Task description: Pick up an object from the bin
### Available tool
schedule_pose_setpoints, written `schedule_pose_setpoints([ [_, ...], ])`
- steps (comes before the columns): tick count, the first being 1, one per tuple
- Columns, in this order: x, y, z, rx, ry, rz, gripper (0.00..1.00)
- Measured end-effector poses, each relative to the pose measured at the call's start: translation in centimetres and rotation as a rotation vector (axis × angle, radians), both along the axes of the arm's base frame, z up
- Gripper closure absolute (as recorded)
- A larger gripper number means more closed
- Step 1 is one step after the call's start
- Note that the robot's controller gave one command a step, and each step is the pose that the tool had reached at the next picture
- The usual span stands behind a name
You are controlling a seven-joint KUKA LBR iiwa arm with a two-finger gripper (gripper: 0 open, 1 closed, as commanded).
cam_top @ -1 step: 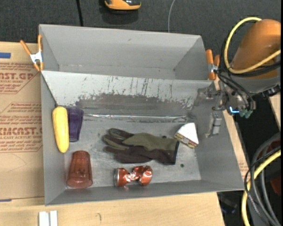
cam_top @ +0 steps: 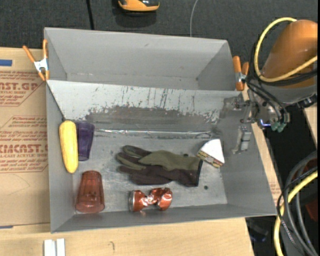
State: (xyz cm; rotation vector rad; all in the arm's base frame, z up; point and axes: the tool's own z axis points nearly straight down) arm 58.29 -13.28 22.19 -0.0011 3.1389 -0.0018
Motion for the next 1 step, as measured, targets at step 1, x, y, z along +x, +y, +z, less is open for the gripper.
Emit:
schedule_pose_setpoints([
  [1,-0.01,4.16,-8.1,0.002,-0.003,-0.119,0.0],
])
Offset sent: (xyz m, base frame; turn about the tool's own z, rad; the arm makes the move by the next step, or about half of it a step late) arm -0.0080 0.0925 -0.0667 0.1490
